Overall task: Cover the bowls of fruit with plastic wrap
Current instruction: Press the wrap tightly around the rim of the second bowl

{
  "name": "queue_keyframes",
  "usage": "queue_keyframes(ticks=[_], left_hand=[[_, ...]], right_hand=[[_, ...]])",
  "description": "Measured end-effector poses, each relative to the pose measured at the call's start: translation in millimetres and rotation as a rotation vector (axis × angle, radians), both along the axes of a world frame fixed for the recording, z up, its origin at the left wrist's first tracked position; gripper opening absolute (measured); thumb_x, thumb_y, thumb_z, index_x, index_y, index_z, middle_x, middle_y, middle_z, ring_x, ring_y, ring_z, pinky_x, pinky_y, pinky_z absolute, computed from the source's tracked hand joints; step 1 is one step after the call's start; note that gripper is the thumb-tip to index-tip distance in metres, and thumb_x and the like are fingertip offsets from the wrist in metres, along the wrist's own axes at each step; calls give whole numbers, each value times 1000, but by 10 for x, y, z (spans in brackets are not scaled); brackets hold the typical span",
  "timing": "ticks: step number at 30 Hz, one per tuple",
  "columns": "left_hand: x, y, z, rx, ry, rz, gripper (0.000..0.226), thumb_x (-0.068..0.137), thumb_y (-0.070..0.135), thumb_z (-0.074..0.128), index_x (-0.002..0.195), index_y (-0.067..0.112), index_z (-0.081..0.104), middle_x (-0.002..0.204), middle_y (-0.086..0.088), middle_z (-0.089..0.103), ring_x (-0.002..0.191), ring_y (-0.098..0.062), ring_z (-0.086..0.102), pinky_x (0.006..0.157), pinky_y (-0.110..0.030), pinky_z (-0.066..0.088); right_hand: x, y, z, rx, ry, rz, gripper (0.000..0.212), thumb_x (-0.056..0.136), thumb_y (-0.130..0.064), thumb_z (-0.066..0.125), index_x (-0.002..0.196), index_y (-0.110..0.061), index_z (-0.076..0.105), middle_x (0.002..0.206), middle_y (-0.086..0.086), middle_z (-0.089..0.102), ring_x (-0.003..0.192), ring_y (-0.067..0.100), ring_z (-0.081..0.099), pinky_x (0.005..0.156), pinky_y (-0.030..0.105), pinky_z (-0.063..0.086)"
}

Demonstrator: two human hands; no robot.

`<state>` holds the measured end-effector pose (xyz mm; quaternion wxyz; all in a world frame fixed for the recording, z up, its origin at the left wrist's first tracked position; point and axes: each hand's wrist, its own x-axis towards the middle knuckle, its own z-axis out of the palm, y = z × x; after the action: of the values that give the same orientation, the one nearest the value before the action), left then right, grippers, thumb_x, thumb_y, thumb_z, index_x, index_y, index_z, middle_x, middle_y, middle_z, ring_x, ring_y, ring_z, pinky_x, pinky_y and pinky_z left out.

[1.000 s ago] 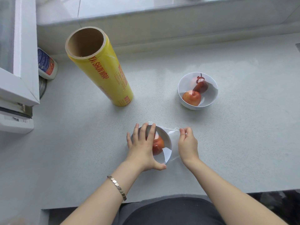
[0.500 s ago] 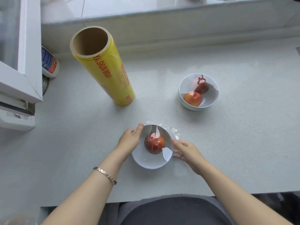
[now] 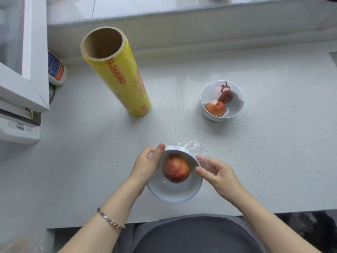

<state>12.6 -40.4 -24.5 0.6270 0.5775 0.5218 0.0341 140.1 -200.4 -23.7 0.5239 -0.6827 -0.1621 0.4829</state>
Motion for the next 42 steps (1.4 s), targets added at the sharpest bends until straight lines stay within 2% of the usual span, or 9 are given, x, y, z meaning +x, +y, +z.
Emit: queue_keyframes(ticks=[4,7,10,14,20,26,32,37,42], left_hand=[[-101,-88,117,59,-165,32,63,53,65,59,90,15,71,94,1,71,89,-13,64,82,-26,48],[-160,-146,217,123,-224,42,56,49,59,65,85,16,70,84,8,71,75,4,63,66,-8,46],[-210,-190,282,171,-236,51,51,43,54,71,83,22,68,78,10,70,71,3,63,63,-8,47],[-266,-236,349,206,-246,39,54,40,54,73,85,24,68,83,7,70,74,0,64,64,-10,48],[-335,-256,355,217,-228,15,56,40,55,74,87,25,70,86,6,72,81,-6,66,68,-14,50],[-320,-264,382,235,-265,-59,29,46,52,73,75,47,71,79,18,72,77,-1,65,72,-16,50],[-279,-229,467,277,-386,-162,35,45,44,75,79,49,71,82,22,71,81,3,65,73,-13,49],[-271,-189,503,303,-487,-169,53,39,71,76,86,47,71,89,19,72,85,0,65,75,-15,49],[-244,-164,579,405,-495,-246,55,43,75,73,93,53,67,92,24,69,86,3,63,76,-14,49]], right_hand=[[17,-2,152,21,-18,97,33,81,-5,64,101,-31,61,109,-16,64,100,-14,58,79,5,44],[52,-14,246,31,68,183,32,82,-7,64,109,-24,61,114,-12,65,104,-5,60,84,10,46],[95,51,350,-18,143,213,24,79,-34,66,101,-25,66,108,-4,70,101,3,62,91,21,47],[157,219,441,-61,47,242,38,77,-54,58,87,-19,69,86,-6,69,84,6,62,86,24,43],[146,401,536,18,-58,143,24,88,-15,57,65,-16,60,55,-7,52,50,2,46,58,15,40],[69,466,507,207,-206,-149,22,88,-8,56,69,-19,54,44,-14,45,39,2,35,42,14,32],[51,545,407,180,-293,-165,25,88,-13,57,67,-26,54,48,-14,40,50,4,31,49,14,27],[68,590,408,156,-282,-167,29,88,-14,58,61,-22,50,47,-12,34,48,4,27,48,18,24],[60,598,394,96,-301,-84,25,87,-16,59,63,-19,50,56,2,34,50,6,27,51,23,25]])
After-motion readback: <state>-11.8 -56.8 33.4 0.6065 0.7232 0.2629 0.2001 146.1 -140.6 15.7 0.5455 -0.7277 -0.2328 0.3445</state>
